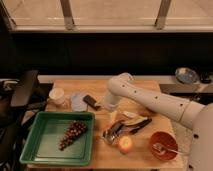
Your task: Place pepper in paper cup
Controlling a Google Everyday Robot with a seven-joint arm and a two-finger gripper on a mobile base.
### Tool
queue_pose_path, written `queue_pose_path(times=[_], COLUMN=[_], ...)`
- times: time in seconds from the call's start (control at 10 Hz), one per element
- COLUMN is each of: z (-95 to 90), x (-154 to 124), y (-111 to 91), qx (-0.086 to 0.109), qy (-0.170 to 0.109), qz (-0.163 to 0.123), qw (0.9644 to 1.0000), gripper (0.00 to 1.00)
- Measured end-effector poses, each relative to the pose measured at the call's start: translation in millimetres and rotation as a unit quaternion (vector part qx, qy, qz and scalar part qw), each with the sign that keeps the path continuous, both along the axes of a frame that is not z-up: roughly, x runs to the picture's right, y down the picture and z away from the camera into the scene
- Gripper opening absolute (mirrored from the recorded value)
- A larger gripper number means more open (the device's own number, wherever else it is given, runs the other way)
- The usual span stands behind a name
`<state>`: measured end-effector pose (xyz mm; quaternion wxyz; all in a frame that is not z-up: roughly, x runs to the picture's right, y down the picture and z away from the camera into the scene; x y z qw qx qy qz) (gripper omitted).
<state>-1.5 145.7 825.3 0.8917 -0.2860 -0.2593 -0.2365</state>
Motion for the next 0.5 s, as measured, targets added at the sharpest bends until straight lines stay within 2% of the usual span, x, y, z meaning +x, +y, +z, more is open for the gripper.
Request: queue_pose_path(times=[0.5], z=[20.1], x=[13.6], y=[11.0], qx=[-0.028], qy=[0.013], qz=[0.008], qw=[0.9995], gripper=[0.8])
